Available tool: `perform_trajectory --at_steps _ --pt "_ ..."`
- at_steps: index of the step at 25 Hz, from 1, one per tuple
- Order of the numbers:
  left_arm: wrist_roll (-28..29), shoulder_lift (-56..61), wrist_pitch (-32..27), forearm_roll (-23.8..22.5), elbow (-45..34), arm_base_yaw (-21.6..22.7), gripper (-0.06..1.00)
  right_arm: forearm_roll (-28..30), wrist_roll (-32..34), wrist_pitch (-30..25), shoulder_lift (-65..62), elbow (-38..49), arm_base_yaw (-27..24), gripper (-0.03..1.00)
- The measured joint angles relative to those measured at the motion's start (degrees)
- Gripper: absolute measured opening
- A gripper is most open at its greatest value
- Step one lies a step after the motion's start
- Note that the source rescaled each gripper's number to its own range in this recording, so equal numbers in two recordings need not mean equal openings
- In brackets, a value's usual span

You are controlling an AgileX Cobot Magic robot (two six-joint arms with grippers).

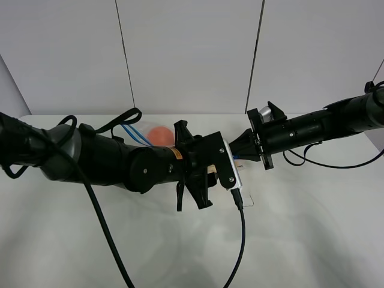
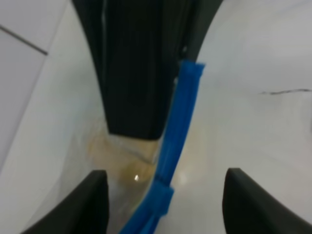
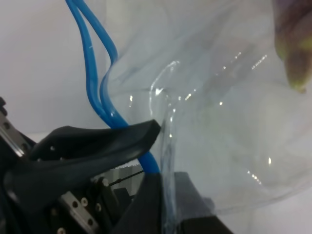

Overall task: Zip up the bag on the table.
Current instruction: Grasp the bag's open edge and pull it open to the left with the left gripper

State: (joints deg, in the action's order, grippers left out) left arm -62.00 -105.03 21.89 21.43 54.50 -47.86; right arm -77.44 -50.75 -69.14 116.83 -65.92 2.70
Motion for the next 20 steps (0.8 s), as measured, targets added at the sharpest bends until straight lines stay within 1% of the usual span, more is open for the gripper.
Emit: perform_trajectory --at_steps 2,6,9,12,14,16,20 --pt "0.00 0.00 2.39 0.14 -1.00 -0.07 0.66 -0.13 0.00 0.00 0.00 0.00 0.00 0.00" --pt "0.00 0.00 4.50 0.32 -2.25 -0.58 0.63 -0.19 0.00 0.00 0.00 0.00 0.00 0.00" --pt "0.00 0.00 6.87 0.72 -3.51 -2.42 0.63 -0.14 0.49 0.00 0.00 0.00 0.00 0.00" --pt "0.00 0.00 11.22 1.81 -5.06 -4.02 0.62 -0.14 0.72 0.00 0.00 0.00 0.00 0.00" --pt "0.00 -0.01 14.34 3.51 -5.82 -4.18 0.62 -0.19 0.86 0.00 0.00 0.00 0.00 0.00" --pt "0.00 -0.06 16.22 4.64 -6.19 -4.12 0.62 -0.31 0.86 0.00 0.00 0.00 0.00 0.00" --pt "0.00 -0.64 17.88 4.94 -6.19 -4.11 0.62 -0.36 0.91 0.00 0.00 0.00 0.00 0.00"
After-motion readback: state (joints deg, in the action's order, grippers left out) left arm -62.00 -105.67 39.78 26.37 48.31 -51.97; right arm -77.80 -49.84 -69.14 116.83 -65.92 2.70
